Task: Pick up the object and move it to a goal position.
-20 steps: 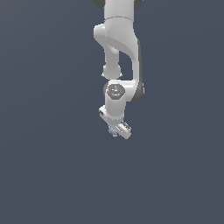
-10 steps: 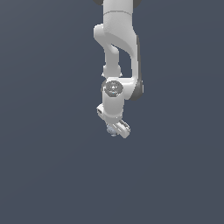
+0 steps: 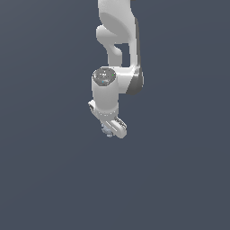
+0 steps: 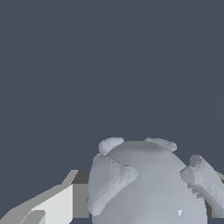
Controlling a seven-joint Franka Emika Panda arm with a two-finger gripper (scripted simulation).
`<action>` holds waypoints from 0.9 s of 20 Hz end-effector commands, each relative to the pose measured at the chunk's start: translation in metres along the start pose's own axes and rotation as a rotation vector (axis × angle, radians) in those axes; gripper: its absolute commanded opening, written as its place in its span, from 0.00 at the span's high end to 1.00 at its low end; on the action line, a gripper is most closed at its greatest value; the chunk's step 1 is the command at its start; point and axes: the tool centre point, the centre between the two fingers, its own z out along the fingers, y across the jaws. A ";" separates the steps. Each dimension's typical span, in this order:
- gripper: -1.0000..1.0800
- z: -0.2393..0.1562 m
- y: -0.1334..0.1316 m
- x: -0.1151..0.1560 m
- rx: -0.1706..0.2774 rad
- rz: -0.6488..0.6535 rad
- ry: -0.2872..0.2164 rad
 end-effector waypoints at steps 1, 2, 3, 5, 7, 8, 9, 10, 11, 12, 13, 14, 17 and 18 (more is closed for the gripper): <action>1.00 -0.024 0.004 0.013 0.000 0.000 0.000; 1.00 -0.034 0.006 0.019 0.000 0.000 0.000; 1.00 -0.043 0.007 0.024 0.000 0.001 0.000; 1.00 -0.063 0.010 0.036 0.000 0.001 0.000; 1.00 -0.083 0.013 0.047 0.000 0.001 0.000; 1.00 -0.093 0.015 0.052 0.000 0.001 0.000; 1.00 -0.102 0.016 0.058 0.000 0.001 0.000; 1.00 -0.112 0.017 0.063 -0.001 0.000 0.001; 1.00 -0.121 0.019 0.069 -0.001 0.000 0.001; 1.00 -0.130 0.020 0.074 -0.001 0.000 0.001; 1.00 -0.138 0.021 0.079 -0.001 0.000 0.001; 1.00 -0.146 0.022 0.084 -0.001 0.000 0.001; 1.00 -0.166 0.024 0.096 -0.001 0.000 0.000; 1.00 -0.172 0.025 0.100 -0.001 0.000 0.000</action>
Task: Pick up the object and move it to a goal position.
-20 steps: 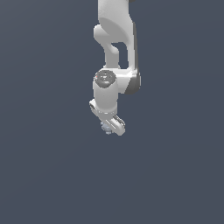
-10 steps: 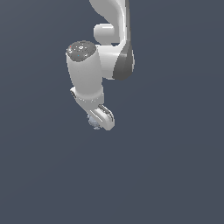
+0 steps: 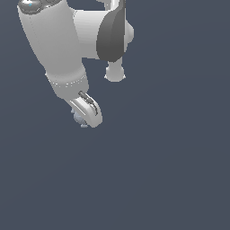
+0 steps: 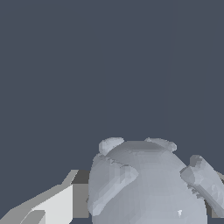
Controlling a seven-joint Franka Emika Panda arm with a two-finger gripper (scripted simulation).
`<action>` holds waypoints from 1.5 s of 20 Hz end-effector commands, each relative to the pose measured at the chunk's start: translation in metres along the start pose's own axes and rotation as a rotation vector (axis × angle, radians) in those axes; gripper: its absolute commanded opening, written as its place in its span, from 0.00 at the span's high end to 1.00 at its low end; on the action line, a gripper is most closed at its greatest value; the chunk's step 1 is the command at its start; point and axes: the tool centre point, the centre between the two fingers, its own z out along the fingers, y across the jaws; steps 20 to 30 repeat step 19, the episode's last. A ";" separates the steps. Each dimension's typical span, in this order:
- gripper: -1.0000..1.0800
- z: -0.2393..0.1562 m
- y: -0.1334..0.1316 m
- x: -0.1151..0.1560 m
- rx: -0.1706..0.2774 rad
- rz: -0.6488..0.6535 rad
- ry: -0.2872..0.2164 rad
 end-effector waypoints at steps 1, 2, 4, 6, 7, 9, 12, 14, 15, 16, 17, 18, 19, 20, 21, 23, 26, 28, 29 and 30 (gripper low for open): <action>1.00 -0.015 0.002 0.009 -0.001 -0.001 -0.001; 1.00 -0.020 0.002 0.012 -0.001 -0.001 -0.001; 1.00 -0.028 0.003 0.017 -0.001 -0.001 -0.001; 1.00 -0.034 0.003 0.021 -0.001 -0.001 -0.001; 1.00 -0.037 0.004 0.023 -0.001 -0.001 -0.001; 1.00 -0.042 0.004 0.026 -0.001 -0.001 -0.001; 1.00 -0.046 0.004 0.029 -0.001 -0.001 -0.001; 1.00 -0.048 0.004 0.030 -0.001 -0.001 -0.001; 1.00 -0.048 0.004 0.031 -0.001 -0.001 -0.001; 1.00 -0.048 0.004 0.031 -0.001 -0.001 -0.001; 1.00 -0.048 0.004 0.031 -0.001 -0.001 -0.001; 1.00 -0.048 0.004 0.031 0.000 -0.001 -0.002; 1.00 -0.048 0.004 0.031 0.000 -0.001 -0.002; 1.00 -0.048 0.004 0.031 0.000 -0.001 -0.002; 1.00 -0.048 0.004 0.031 0.000 -0.001 -0.002; 1.00 -0.048 0.004 0.031 0.000 -0.001 -0.002; 1.00 -0.048 0.004 0.031 0.000 -0.001 -0.002; 1.00 -0.048 0.004 0.031 0.000 -0.001 -0.002; 1.00 -0.048 0.004 0.031 0.000 -0.001 -0.002; 1.00 -0.048 0.004 0.031 0.000 -0.001 -0.002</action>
